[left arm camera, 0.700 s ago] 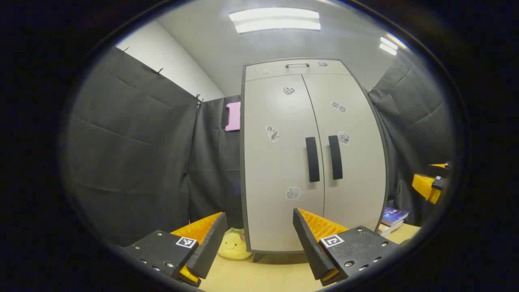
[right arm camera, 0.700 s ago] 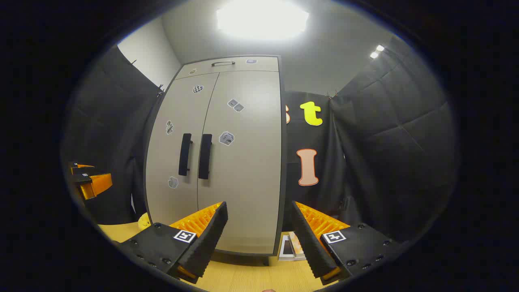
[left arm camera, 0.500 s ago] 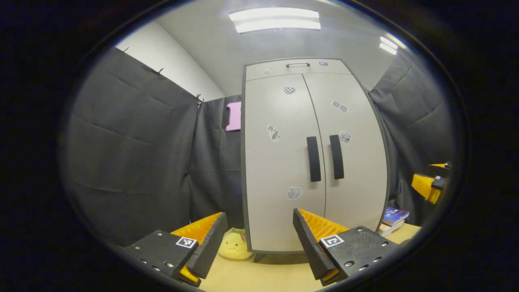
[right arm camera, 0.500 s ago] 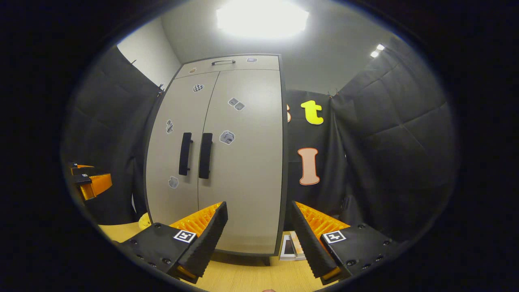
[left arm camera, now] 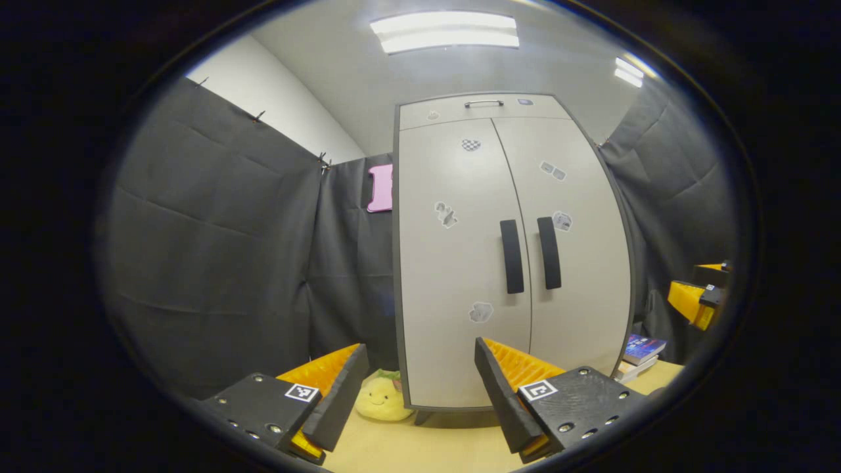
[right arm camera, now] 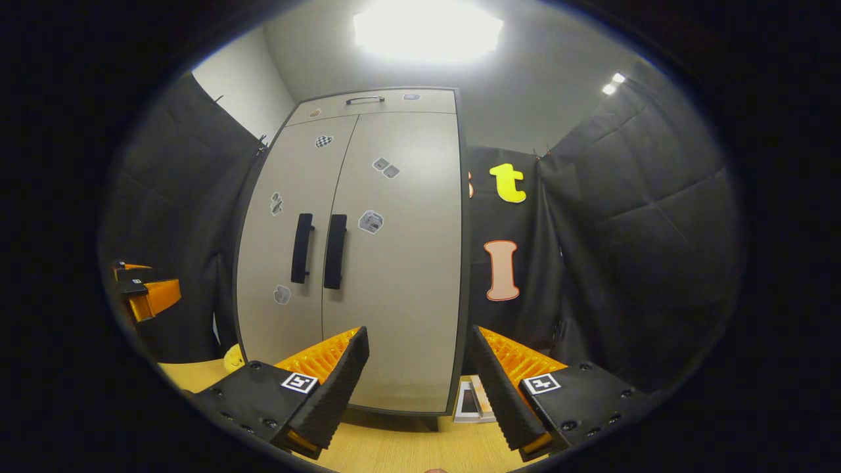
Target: Open the right door of the double-door shoe cabinet with the right hand, and open the left door with the left hand.
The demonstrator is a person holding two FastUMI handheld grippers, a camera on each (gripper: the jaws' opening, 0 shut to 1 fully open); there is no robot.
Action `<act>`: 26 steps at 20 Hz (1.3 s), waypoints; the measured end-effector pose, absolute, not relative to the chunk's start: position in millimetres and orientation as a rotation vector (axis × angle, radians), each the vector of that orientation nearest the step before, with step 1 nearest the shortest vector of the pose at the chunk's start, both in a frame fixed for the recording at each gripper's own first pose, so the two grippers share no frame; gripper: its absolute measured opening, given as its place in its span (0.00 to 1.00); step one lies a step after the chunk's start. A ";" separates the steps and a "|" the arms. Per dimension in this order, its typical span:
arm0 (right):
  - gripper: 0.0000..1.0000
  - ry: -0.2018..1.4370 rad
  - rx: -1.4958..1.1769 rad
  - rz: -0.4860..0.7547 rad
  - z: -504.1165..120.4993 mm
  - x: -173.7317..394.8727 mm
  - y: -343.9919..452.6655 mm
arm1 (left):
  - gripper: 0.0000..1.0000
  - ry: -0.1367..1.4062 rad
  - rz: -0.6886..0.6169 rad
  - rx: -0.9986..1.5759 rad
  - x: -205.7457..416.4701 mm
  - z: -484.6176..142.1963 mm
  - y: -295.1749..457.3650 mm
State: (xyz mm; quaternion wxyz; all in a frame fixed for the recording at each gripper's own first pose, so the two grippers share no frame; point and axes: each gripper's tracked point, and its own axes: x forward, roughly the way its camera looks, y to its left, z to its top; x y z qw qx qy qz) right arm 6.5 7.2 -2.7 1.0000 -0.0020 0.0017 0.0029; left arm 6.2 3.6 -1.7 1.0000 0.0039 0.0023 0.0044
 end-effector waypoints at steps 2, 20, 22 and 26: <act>0.97 0.003 -0.002 0.008 -3.1 8.1 8.4 | 0.94 0.004 0.009 0.010 7.1 -1.6 4.1; 0.98 0.001 0.044 0.130 51.5 85.1 98.4 | 0.94 0.033 0.011 0.036 8.5 -21.6 39.4; 0.98 -0.025 0.037 0.131 65.0 101.7 108.3 | 0.93 0.041 0.013 0.040 8.0 -25.7 46.8; 0.97 -0.042 0.043 0.140 76.8 132.6 130.6 | 0.94 0.050 0.039 0.046 3.5 -31.0 67.0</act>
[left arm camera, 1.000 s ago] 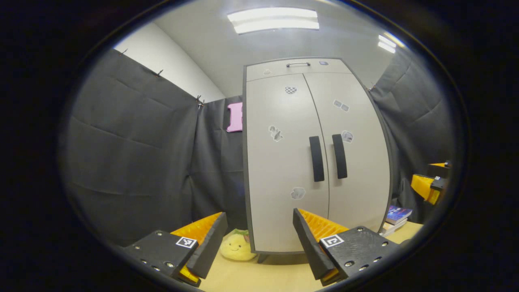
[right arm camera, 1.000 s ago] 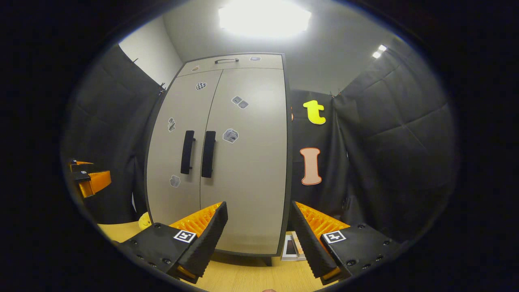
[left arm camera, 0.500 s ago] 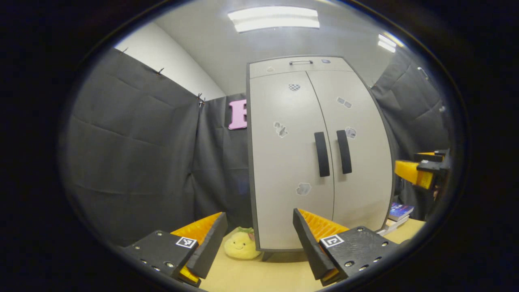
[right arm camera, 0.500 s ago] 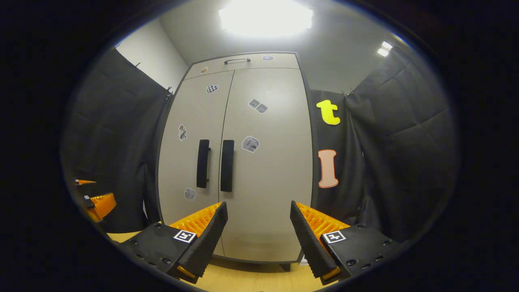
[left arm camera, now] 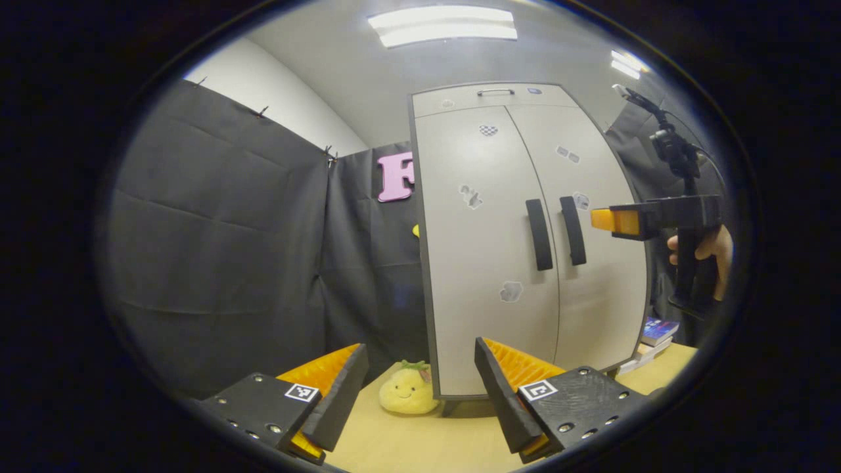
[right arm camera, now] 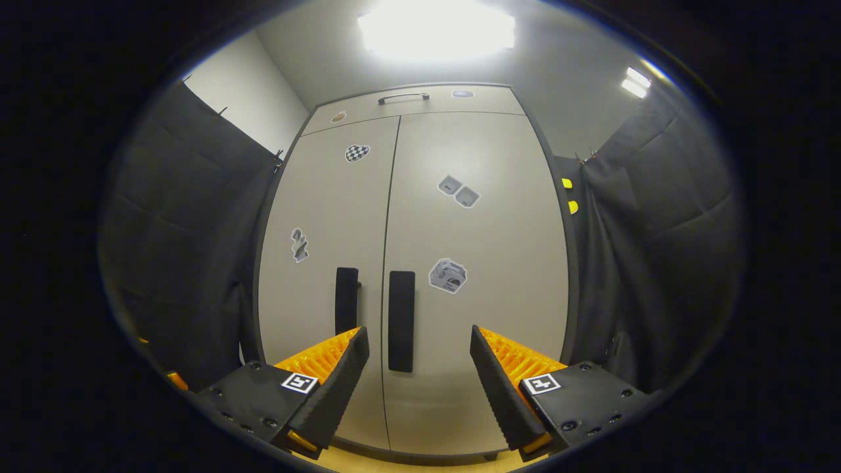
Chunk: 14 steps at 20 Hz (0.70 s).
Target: Open the right door of the double-door shoe cabinet with the right hand, and open the left door with the left hand.
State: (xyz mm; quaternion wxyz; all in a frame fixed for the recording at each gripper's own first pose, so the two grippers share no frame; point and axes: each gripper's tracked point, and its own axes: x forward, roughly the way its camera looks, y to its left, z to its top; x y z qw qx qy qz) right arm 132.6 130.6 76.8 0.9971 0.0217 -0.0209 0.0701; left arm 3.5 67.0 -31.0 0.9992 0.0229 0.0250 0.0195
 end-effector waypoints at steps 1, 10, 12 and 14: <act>0.97 -0.042 0.046 0.145 78.3 139.6 137.0 | 0.93 0.056 0.047 0.048 3.3 -33.1 72.0; 0.96 0.047 0.073 0.107 67.9 202.8 158.8 | 0.94 0.070 0.156 0.087 -14.3 -33.8 123.9; 0.89 0.070 0.075 0.097 64.8 210.4 158.6 | 0.94 0.079 0.179 0.087 -20.6 -35.6 134.0; 0.82 0.096 0.089 0.087 61.0 216.1 155.8 | 0.93 0.079 0.199 0.086 -23.1 -34.5 141.2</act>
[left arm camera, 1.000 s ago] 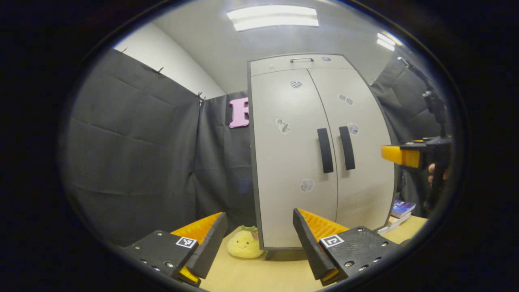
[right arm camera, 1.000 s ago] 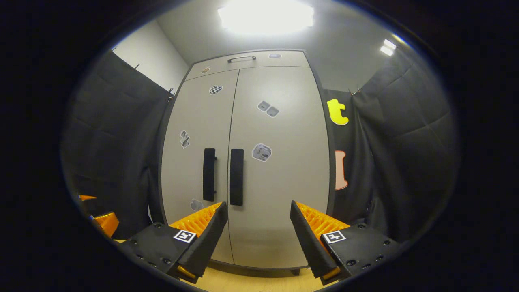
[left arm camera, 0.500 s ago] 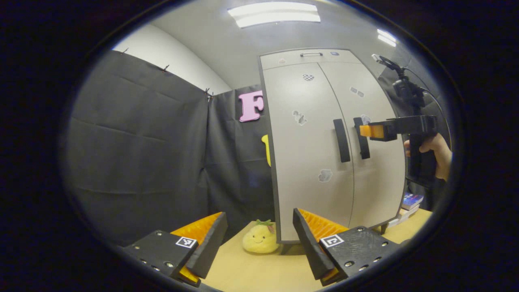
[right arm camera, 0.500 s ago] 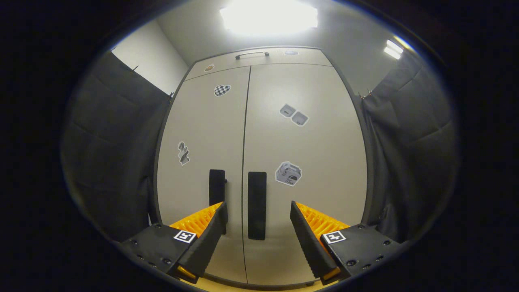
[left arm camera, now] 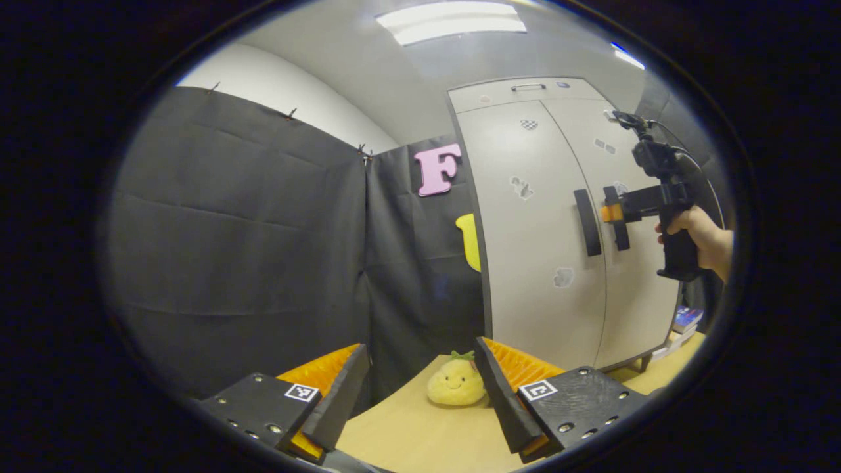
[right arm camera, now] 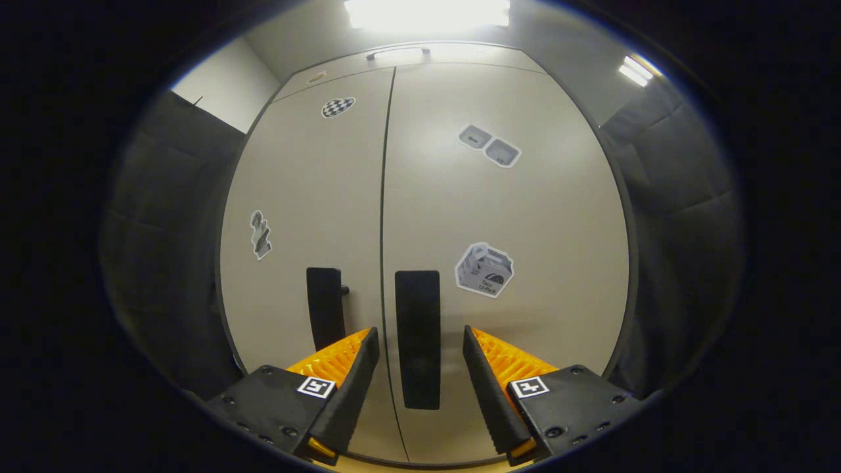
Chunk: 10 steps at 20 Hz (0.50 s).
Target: Open the right door of the double-door shoe cabinet with the right hand, and open the left door with the left hand.
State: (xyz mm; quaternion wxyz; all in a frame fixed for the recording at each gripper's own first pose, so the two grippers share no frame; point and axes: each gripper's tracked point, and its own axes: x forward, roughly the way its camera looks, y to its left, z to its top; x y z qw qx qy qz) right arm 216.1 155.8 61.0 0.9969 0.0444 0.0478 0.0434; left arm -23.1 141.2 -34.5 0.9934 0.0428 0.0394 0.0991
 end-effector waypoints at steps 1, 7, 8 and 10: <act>0.79 0.109 0.099 0.083 59.2 219.0 154.5 | 0.93 0.081 0.206 0.087 -24.1 -35.9 143.3; 0.71 0.196 0.166 0.080 49.9 229.6 149.7 | 0.94 0.095 0.217 0.079 -28.2 -39.7 145.4; 0.68 0.189 0.158 0.114 51.5 228.2 156.7 | 0.94 0.098 0.217 0.076 -27.1 -40.7 145.0; 0.35 0.181 0.115 0.105 53.9 228.8 160.8 | 0.93 0.096 0.215 0.074 -26.1 -39.1 143.6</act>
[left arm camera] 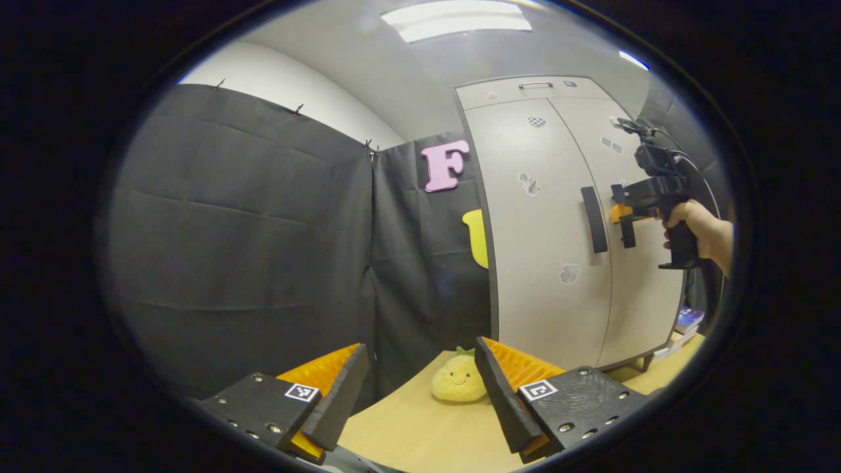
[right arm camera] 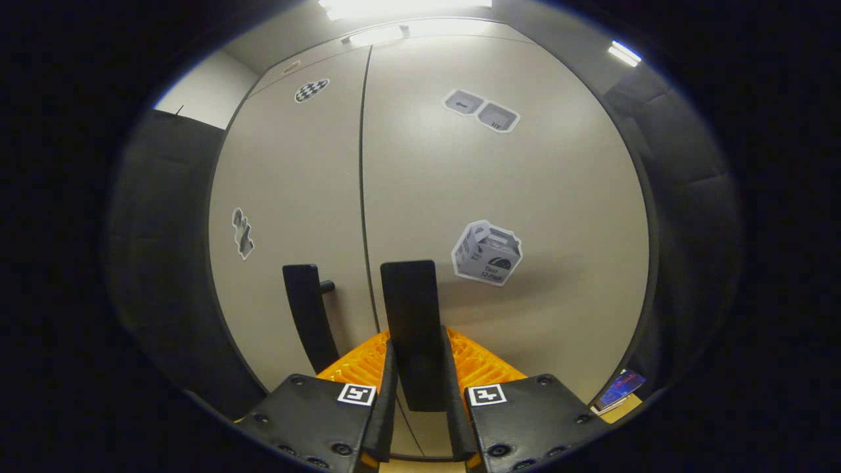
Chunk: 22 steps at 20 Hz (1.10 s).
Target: Open the right door of the double-door shoe cabinet with the right hand, and open the left door with the left hand.
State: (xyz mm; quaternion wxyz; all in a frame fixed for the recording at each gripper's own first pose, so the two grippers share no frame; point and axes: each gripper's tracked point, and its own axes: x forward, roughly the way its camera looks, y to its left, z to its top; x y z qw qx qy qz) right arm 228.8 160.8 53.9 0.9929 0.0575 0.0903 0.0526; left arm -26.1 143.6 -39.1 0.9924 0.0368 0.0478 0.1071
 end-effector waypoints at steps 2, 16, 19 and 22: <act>0.31 0.184 0.078 0.096 50.6 230.4 161.3 | 0.93 0.091 0.213 0.076 -25.9 -37.8 144.4; 0.14 0.219 0.081 0.149 56.7 213.8 161.5 | 0.94 0.074 0.257 0.082 -39.8 -27.3 174.9; 0.14 0.221 0.074 0.179 61.9 203.5 159.9 | 0.93 0.069 0.249 0.082 -36.5 -23.8 170.4; 0.14 0.215 0.070 0.211 65.4 193.5 155.4 | 0.94 0.060 0.239 0.096 -36.2 -17.4 162.2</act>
